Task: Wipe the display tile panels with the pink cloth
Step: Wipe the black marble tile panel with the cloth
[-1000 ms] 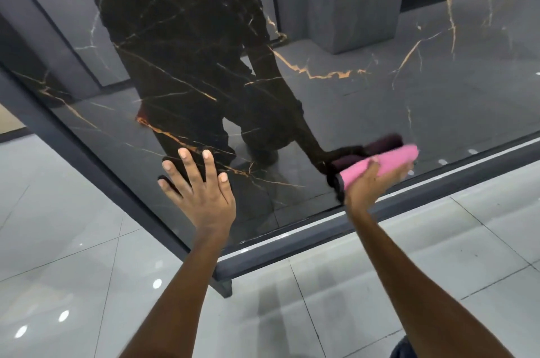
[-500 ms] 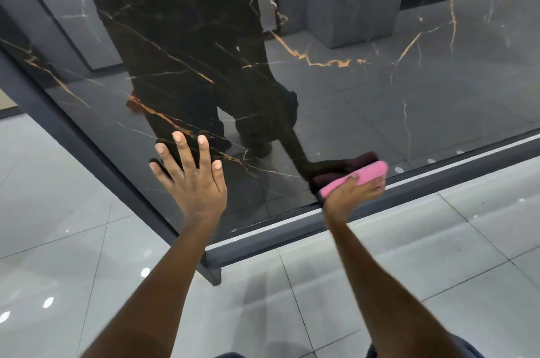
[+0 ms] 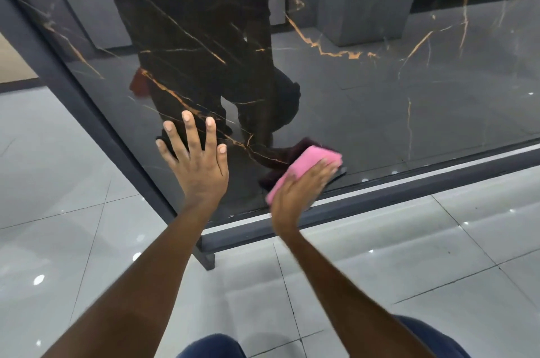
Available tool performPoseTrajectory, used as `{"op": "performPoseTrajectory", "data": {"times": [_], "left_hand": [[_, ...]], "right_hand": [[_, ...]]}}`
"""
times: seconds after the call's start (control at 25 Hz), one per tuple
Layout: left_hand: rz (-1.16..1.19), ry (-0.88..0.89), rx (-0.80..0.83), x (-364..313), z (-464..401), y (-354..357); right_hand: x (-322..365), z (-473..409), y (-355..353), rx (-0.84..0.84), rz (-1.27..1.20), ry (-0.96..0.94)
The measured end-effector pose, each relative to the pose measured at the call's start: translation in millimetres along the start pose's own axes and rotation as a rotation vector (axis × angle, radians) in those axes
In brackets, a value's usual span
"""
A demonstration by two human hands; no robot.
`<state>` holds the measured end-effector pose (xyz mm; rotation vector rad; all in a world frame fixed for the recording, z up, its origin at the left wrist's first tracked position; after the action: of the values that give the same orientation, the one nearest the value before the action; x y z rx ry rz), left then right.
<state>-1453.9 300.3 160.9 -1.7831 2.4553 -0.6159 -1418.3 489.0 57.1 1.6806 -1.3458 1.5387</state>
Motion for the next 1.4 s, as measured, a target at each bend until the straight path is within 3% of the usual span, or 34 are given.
{"op": "performPoseTrajectory", "data": {"times": [0.08,0.2,0.28,0.36,0.44,0.56,0.64,0.76,0.8,0.92,1.0,1.04,1.08,1.2,1.24,1.28,1.4], "left_hand": [[0.009,-0.011,0.024,1.4,-5.7,1.4],[0.061,-0.049,0.066,0.4,-6.6,-2.0],[0.185,-0.111,0.059,-4.9,-5.0,-11.2],[0.291,-0.154,-0.023,-2.9,-21.3,-34.8],[0.313,-0.093,-0.127,10.2,-72.2,-62.6],[0.217,-0.091,-0.224,46.3,-172.0,-94.4],[0.12,-0.117,-0.198,62.5,-209.8,-102.7],[0.036,-0.105,-0.112,68.2,-212.7,-97.2],[0.037,-0.091,-0.102,68.1,-212.5,-94.7],[0.057,-0.08,-0.095,68.5,-218.1,-94.1],[0.067,-0.082,-0.107,67.6,-218.4,-97.1],[0.069,-0.08,-0.111,67.1,-216.8,-96.9],[0.071,-0.079,-0.11,67.0,-215.1,-95.9],[0.072,-0.062,-0.107,67.0,-217.5,-93.5],[0.07,-0.052,-0.116,65.5,-219.1,-93.8],[0.066,-0.047,-0.125,65.8,-220.5,-93.8],[0.064,-0.04,-0.14,70.1,-217.1,-93.3]], "right_hand": [[7.2,-51.6,-28.5,-0.112,-0.042,0.038],[30.9,-66.0,-38.7,-0.103,-0.037,0.004],[69.1,-33.0,-26.2,-0.002,0.072,-0.335],[101.8,23.5,-8.2,0.183,0.199,-0.811],[124.0,36.4,-17.9,0.218,0.246,-1.063],[183.5,-75.3,-75.1,-0.02,0.052,-0.918],[231.1,-163.6,-127.6,-0.233,-0.03,-0.771],[277.0,-177.0,-138.4,-0.226,-0.054,-0.695],[279.7,-142.3,-120.6,-0.183,0.034,-0.836],[220.4,-2.4,-38.7,0.029,0.618,-1.803],[203.3,-0.4,-35.0,0.129,0.744,-2.123],[229.3,-19.5,-45.3,0.064,0.665,-2.089],[271.9,-48.1,-60.2,-0.026,0.541,-1.909],[377.2,-129.4,-123.2,-0.246,0.083,-1.1],[383.0,-124.1,-122.8,-0.248,0.027,-1.019],[376.9,-101.8,-108.2,-0.236,0.062,-1.087],[270.9,5.9,-28.9,0.079,0.598,-1.806]]}}
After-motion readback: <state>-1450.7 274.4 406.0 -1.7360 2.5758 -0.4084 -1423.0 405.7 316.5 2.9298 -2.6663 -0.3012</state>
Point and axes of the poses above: each hand's wrist, its own z-axis away from the middle knuckle, its own y-axis out of the palm, x = y × z, the point moved 9 cm from there along -z, towards the middle knuckle, and after that the axes turned 12 degrees about y, right-handed, at the moved point
